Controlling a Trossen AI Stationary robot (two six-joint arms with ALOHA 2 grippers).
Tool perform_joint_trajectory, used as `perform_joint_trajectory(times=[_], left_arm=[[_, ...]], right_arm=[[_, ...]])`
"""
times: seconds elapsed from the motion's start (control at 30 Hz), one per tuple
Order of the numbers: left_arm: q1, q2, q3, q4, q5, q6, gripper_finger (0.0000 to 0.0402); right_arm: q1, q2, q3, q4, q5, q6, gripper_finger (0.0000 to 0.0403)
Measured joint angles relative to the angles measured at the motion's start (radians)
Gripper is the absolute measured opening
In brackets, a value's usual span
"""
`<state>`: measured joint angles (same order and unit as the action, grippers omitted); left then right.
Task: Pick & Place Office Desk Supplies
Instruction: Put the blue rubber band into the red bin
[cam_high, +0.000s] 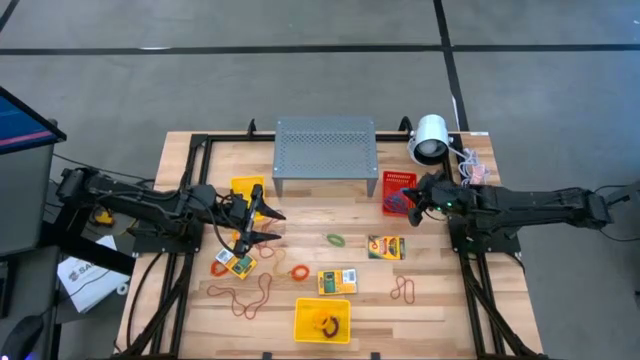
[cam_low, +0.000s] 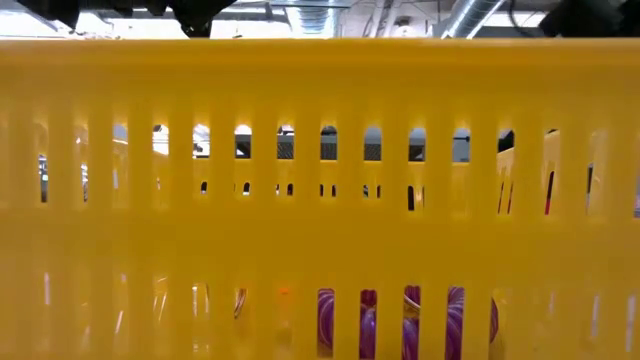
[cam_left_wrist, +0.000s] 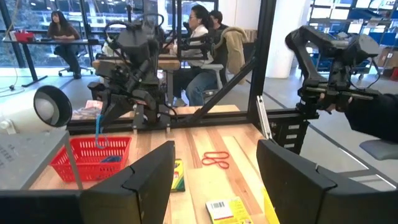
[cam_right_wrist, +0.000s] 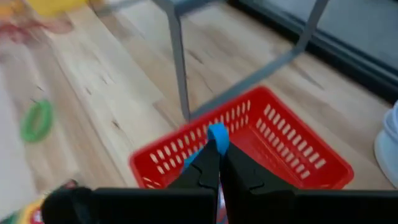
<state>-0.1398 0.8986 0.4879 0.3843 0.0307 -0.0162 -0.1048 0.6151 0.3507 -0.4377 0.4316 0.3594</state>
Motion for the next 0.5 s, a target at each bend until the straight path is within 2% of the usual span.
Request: perform_joint_trajectory(times=[0.2,0.5], left_arm=[[0.000,0.000,-0.013,0.019,0.000,0.000,0.0222],[0.001,0.000,-0.013,0.019,0.000,0.000,0.0222]], right_arm=[[-0.068,0.177,0.041,0.003,-0.068,0.000,0.0000],[-0.116,0.380,0.132,-0.028,-0.099,-0.023,0.0000]])
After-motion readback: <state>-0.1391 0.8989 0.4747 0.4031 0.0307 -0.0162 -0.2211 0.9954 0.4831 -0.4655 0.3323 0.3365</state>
